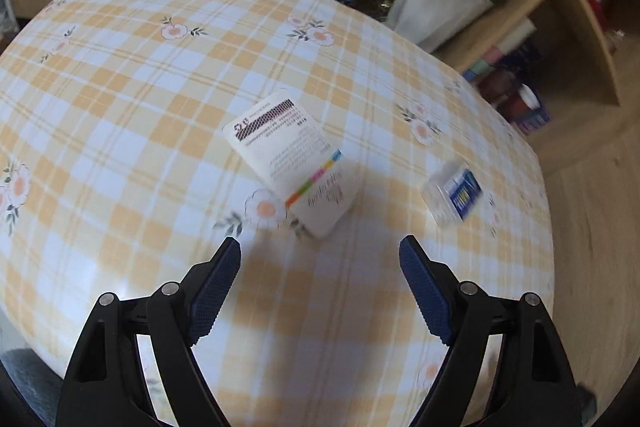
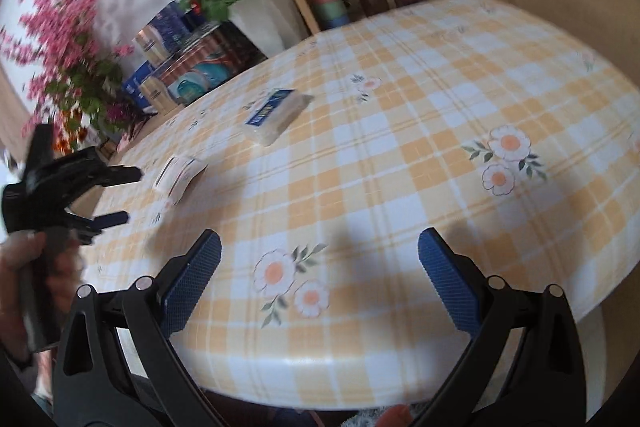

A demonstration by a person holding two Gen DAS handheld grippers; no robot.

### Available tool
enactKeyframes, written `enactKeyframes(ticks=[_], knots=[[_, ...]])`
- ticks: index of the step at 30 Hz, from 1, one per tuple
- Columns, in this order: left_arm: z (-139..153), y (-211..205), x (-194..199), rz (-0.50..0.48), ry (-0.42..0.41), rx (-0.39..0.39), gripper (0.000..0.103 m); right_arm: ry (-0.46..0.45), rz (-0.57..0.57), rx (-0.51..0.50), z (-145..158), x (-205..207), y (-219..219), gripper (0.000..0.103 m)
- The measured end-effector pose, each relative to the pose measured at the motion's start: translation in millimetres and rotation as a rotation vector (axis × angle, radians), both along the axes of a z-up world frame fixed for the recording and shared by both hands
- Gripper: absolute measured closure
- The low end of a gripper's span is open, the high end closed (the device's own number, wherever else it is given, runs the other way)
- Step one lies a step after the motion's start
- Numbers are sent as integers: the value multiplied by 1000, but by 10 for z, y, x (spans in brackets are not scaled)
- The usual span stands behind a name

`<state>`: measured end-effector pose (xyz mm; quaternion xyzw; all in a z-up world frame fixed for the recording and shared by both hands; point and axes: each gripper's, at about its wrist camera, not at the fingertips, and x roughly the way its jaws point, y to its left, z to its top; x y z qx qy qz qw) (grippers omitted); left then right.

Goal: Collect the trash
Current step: 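Grasp the white printed card on the table with the left gripper, then grasp the clear box with blue label with the right gripper while the left holds the card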

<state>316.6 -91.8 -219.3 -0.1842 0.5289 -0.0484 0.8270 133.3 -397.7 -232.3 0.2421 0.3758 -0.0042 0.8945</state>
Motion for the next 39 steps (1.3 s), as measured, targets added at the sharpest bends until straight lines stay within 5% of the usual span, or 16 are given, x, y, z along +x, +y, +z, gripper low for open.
enactKeyframes(ticks=[11,18,23,25,31,39], knots=[[-243,-30,550,278,26,132,23,27,30,-14,-168,131,-45,6],[-304,-134,787,264,25,175,18,45,43,-17,-227,131,-19,6],[-372,-331,848,160,11,321,15,52,51,-28,-217,188,42,6],[-388,-377,794,111,-11,372,22,51,57,-36,-197,212,67,6],[-334,-221,553,-16,-84,306,37,49,78,-61,-88,430,98,6],[-251,226,191,-82,-116,159,40,61,154,-88,138,1116,349,6]])
